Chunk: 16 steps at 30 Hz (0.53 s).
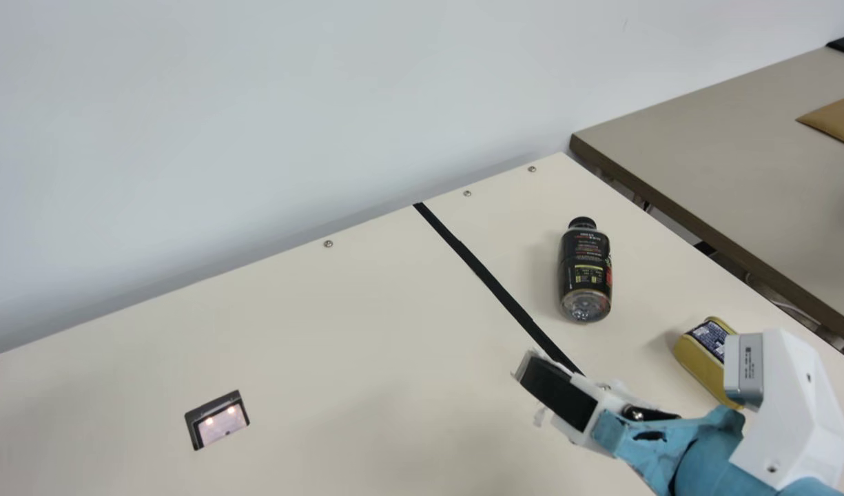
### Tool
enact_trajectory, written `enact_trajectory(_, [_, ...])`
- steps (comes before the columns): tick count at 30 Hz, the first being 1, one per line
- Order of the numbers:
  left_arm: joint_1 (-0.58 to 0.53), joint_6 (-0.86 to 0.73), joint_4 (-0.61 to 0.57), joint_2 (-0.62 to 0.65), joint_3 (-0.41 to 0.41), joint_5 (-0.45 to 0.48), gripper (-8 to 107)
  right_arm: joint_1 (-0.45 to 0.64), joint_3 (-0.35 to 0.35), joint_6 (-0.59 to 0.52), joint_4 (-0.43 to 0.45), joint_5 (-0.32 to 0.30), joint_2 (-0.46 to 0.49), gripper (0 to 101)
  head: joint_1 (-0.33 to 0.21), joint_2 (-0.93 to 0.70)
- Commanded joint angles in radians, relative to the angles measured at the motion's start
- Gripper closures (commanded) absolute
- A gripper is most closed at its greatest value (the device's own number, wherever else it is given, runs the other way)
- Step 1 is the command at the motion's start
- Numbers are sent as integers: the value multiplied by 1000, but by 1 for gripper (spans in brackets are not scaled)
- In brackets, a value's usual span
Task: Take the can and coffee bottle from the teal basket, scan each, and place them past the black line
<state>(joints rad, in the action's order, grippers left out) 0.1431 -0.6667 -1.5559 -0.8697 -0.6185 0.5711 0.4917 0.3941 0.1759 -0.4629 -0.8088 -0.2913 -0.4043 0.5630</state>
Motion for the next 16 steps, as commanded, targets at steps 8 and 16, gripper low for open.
enact_trajectory(8, [10,-312,-98,136,102,24,9,0,0,0,0,0,0,0,-32,15])
enact_trajectory(16, [10,-358,-97,136,102,23,9,0,0,0,0,0,0,0,-32,15])
